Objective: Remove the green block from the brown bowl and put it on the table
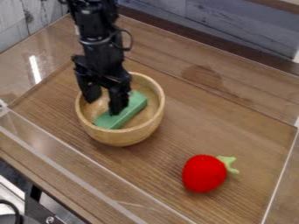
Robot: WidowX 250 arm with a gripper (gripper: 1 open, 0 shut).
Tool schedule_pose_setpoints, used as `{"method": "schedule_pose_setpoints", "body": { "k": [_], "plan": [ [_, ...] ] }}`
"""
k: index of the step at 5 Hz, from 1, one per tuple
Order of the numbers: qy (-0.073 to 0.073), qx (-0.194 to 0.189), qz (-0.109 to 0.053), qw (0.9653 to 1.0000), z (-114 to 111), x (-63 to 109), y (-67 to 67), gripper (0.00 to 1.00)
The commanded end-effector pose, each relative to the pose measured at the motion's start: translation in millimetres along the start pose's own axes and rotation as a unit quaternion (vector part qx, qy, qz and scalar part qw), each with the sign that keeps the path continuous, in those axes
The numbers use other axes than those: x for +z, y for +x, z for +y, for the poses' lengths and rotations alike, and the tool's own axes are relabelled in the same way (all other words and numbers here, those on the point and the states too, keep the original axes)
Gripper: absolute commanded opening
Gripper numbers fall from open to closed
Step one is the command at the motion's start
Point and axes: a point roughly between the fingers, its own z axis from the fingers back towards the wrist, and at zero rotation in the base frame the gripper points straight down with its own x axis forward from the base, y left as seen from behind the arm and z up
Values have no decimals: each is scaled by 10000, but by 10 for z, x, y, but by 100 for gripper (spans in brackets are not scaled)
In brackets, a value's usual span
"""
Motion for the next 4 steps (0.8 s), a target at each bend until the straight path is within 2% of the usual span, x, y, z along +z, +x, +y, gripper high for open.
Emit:
{"method": "schedule_pose_setpoints", "body": {
  "k": [1,3,4],
  "plan": [
    [110,-200,-363,9991,-198,170,55,100],
    [149,-387,-449,9981,-329,332,154,100],
    [157,-328,-467,9982,-152,357,159,100]
  ]
}}
